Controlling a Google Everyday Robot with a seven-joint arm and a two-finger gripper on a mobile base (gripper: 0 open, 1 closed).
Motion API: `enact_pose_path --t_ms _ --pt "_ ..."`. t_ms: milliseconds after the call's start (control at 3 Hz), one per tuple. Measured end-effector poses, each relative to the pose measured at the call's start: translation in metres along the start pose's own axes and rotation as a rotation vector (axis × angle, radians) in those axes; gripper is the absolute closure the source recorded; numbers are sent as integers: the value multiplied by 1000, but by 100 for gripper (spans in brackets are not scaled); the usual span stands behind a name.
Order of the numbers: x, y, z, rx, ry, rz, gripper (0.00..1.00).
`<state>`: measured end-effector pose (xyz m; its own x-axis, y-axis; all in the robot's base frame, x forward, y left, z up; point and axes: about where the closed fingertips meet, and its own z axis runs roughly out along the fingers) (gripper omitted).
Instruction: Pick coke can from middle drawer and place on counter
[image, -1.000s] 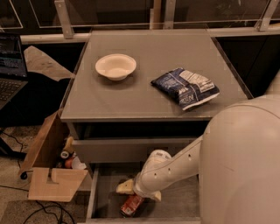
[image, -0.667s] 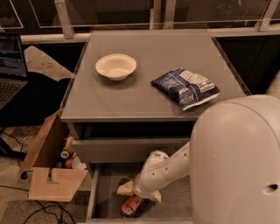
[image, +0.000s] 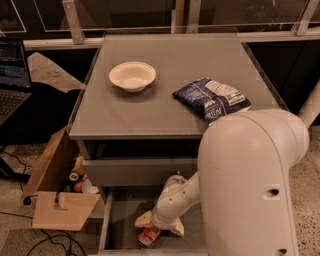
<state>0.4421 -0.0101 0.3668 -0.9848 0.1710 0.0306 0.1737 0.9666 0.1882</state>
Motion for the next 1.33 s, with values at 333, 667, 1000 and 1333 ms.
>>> enact_pose_path --t_ms 333,667,1000,1333 --pt "2 -2 13 18 28 17 19" --pt "3 -2 13 16 29 -27 42" --pt "3 -2 13 16 29 -30 65" --pt "3 -2 13 16 29 -30 89"
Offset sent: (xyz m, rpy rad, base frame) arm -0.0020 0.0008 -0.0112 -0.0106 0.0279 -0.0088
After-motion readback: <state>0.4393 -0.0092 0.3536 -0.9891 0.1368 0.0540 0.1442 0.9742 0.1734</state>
